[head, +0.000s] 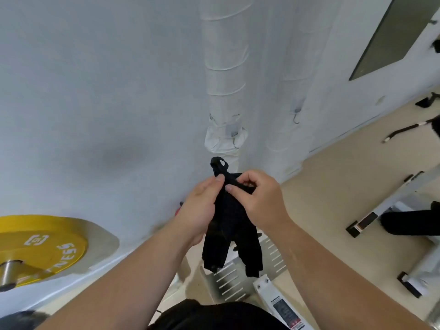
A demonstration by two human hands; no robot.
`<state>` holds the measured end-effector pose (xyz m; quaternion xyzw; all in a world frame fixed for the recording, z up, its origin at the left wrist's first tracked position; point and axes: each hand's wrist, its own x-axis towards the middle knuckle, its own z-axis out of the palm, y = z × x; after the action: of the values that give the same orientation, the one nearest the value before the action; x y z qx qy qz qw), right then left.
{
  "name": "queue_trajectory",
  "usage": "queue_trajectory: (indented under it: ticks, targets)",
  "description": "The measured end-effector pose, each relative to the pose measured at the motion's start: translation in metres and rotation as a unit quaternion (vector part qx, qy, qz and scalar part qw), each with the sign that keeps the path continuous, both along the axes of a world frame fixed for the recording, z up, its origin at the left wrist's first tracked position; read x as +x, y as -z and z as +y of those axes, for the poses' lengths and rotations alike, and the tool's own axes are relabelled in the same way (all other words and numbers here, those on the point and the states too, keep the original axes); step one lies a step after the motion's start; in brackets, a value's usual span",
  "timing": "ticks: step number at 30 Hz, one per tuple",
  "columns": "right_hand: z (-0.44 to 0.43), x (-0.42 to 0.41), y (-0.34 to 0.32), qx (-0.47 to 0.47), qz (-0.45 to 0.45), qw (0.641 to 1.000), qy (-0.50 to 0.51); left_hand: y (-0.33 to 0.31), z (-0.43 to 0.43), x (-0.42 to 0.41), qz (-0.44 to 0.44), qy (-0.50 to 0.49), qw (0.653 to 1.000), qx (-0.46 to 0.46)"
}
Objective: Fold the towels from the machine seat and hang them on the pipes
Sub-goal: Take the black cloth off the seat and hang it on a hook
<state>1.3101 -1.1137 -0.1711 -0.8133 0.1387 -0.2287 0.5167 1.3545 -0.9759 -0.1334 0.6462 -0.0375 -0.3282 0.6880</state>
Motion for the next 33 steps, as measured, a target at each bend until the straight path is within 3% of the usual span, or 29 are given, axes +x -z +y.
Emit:
queue_trajectory:
  ticks: [5, 12, 18, 28, 33]
  targets:
    - [-0.029, 0.013, 0.003, -0.001, 0.015, 1.0, -0.009, -0.004, -0.042, -0.001, -0.017, -0.066, 0.997, -0.028]
    - [-0.051, 0.031, -0.011, 0.025, 0.016, 0.999, -0.021, 0.002, -0.056, 0.027, -0.04, -0.082, 0.996, 0.025]
    - [-0.045, 0.058, -0.032, 0.0, 0.096, 0.995, -0.042, 0.0, -0.044, 0.054, -0.113, 0.042, 0.992, 0.037]
    - [-0.017, 0.089, -0.053, 0.154, 0.066, 0.985, 0.044, -0.001, -0.026, 0.111, -0.055, 0.162, 0.985, -0.031]
    - [-0.024, 0.09, -0.062, 0.128, 0.097, 0.987, 0.028, 0.008, -0.036, 0.123, -0.082, 0.172, 0.98, -0.049]
